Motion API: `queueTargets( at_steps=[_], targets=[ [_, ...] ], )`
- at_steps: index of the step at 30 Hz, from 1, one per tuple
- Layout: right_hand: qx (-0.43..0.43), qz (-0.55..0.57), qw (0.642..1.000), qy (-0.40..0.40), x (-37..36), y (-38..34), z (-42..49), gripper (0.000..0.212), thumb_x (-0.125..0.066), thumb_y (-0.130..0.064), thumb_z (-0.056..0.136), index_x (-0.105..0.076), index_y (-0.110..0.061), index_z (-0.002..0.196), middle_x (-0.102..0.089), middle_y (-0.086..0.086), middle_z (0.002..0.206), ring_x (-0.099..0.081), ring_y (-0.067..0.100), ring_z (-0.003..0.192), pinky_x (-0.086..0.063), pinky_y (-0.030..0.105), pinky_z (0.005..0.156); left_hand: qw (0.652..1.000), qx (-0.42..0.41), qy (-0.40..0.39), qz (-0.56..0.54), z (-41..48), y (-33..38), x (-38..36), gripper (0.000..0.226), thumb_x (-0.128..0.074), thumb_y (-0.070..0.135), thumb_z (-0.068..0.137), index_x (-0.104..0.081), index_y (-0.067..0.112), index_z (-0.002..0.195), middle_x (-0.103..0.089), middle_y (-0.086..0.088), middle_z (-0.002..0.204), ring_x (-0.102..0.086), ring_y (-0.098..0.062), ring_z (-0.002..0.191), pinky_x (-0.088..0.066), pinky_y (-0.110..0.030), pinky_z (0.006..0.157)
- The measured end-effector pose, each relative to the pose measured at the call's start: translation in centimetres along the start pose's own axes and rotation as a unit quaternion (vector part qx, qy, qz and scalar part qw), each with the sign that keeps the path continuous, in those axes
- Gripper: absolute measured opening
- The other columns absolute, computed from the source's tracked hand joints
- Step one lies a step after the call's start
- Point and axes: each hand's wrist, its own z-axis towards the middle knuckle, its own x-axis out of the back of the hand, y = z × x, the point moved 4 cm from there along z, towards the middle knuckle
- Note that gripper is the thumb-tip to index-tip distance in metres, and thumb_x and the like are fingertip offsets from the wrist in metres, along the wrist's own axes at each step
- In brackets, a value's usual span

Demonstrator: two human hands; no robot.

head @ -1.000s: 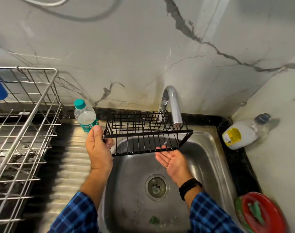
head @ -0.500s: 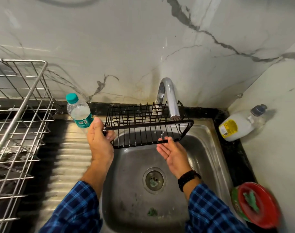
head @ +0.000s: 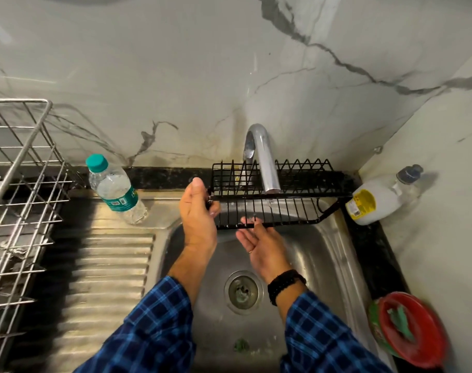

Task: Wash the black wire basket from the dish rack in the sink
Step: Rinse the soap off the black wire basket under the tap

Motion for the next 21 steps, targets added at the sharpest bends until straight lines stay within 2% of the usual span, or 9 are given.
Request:
queueTargets(
  at_steps=[3, 6, 11, 13, 15, 18, 21],
  targets=[
    [0.003, -0.009, 1.000, -0.001, -0.2, 0.5, -0.1, 0.028, -0.060, -0.016, 0.098, -0.056, 0.000, 0.122, -0.069, 0.018, 0.119, -0.069, 0.028, 0.107, -0.062, 0.033, 0.079, 1.000, 0.018, 0.004, -0.014, -0.4, -0.9, -0.4, 0.040, -0.052, 0.038, 0.096, -0.049, 0.031, 0.056, -0.031, 0.011, 0.062, -0.023, -0.008, 0.051, -0.017, -0.027, 0.051],
    [-0.005, -0.033, 0.999, -0.003, 0.1, 0.3, 0.2, 0.025, -0.057, -0.015, 0.099, -0.057, -0.001, 0.120, -0.069, 0.016, 0.119, -0.068, 0.028, 0.108, -0.062, 0.031, 0.077, 1.000, 0.029, 0.004, -0.006, -0.7, -1.6, -0.7, 0.038, -0.053, 0.039, 0.095, -0.049, 0.030, 0.059, -0.032, 0.007, 0.065, -0.022, -0.009, 0.055, -0.018, -0.029, 0.053],
    [-0.015, -0.048, 0.997, -0.065, 1.9, -0.3, -0.1, 0.026, -0.049, 0.002, 0.100, -0.054, 0.001, 0.125, -0.065, 0.017, 0.126, -0.064, 0.028, 0.117, -0.057, 0.034, 0.094, 0.999, 0.036, -0.017, -0.005, -1.3, -2.2, -1.3, 0.039, -0.050, 0.038, 0.096, -0.050, 0.030, 0.058, -0.034, 0.008, 0.063, -0.025, -0.008, 0.052, -0.015, -0.032, 0.056],
    [-0.006, -0.025, 0.994, -0.105, 2.4, -0.5, -0.4, 0.022, -0.048, 0.004, 0.099, -0.056, 0.001, 0.119, -0.065, 0.021, 0.124, -0.064, 0.030, 0.113, -0.056, 0.038, 0.095, 0.999, 0.041, -0.025, -0.016, -1.7, -2.4, -1.7, 0.040, -0.048, 0.037, 0.098, -0.050, 0.030, 0.059, -0.035, 0.012, 0.059, -0.025, -0.006, 0.048, -0.014, -0.035, 0.058],
    [0.001, -0.012, 0.994, -0.105, 2.8, -0.8, -0.3, 0.024, -0.052, -0.003, 0.099, -0.056, 0.000, 0.122, -0.066, 0.021, 0.124, -0.065, 0.031, 0.111, -0.057, 0.037, 0.092, 0.998, 0.050, -0.021, -0.019, -1.9, -2.6, -2.1, 0.039, -0.048, 0.034, 0.102, -0.046, 0.029, 0.063, -0.035, 0.012, 0.061, -0.024, -0.006, 0.050, -0.016, -0.030, 0.055],
    [-0.004, -0.081, 0.995, -0.060, 2.5, -0.6, -0.1, 0.025, -0.058, -0.017, 0.099, -0.060, -0.004, 0.121, -0.071, 0.019, 0.115, -0.071, 0.027, 0.104, -0.060, 0.034, 0.084, 0.998, 0.060, -0.015, -0.018, -2.0, -2.8, -2.7, 0.035, -0.051, 0.033, 0.100, -0.042, 0.023, 0.067, -0.034, 0.008, 0.064, -0.024, -0.006, 0.054, -0.020, -0.023, 0.049],
    [-0.002, -0.137, 0.989, -0.056, 1.9, 0.1, -0.2, 0.016, -0.056, -0.013, 0.100, -0.067, -0.003, 0.106, -0.074, 0.014, 0.098, -0.073, 0.019, 0.090, -0.059, 0.031, 0.081, 0.998, 0.063, -0.025, -0.016, -2.2, -3.0, -3.2, 0.033, -0.052, 0.036, 0.094, -0.045, 0.025, 0.064, -0.036, 0.008, 0.063, -0.026, -0.007, 0.054, -0.020, -0.021, 0.047]
  ],
)
